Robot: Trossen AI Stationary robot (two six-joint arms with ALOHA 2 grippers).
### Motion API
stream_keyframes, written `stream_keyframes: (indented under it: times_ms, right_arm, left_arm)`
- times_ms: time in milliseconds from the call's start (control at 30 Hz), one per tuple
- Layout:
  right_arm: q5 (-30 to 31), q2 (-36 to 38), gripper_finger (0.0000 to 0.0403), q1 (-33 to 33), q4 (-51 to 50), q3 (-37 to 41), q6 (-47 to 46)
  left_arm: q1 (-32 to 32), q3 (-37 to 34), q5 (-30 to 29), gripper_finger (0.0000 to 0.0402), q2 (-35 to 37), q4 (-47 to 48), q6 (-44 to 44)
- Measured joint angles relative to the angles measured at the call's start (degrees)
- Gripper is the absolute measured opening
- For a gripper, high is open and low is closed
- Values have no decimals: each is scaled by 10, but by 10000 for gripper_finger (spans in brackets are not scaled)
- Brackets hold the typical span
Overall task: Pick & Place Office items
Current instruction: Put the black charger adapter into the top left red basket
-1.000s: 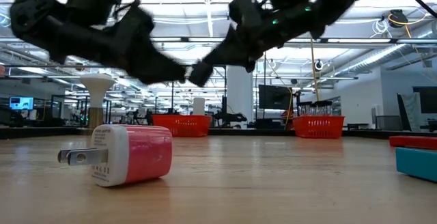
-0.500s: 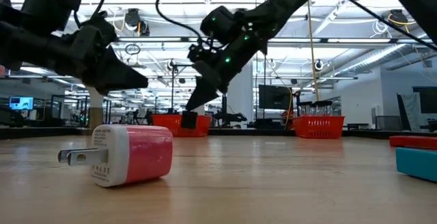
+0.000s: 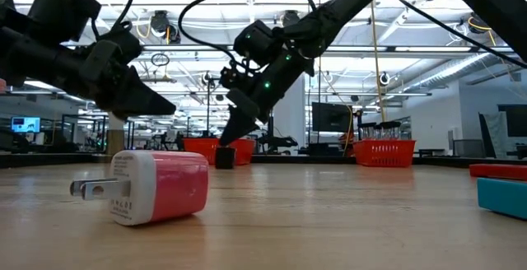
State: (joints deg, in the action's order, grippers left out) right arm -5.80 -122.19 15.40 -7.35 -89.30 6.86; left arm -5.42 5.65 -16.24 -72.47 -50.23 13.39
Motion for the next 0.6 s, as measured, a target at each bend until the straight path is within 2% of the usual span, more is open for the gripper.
stream_keyframes:
  times_ms: [167, 300, 400, 600]
  right_arm:
    - [44, 47, 121, 0, -10, 1, 16]
    - [45, 110, 135, 2, -24, 30, 42]
    - [45, 161, 114, 2, -9, 99, 46]
    - [46, 272, 19, -4, 99, 295, -4]
  left_arm:
    - [6, 10, 20, 46, 0, 13, 48]
    - [9, 43, 23, 46, 0, 65, 62]
    - [18, 93, 23, 46, 0, 159, 90]
    - [37, 221, 18, 47, -2, 389, 150]
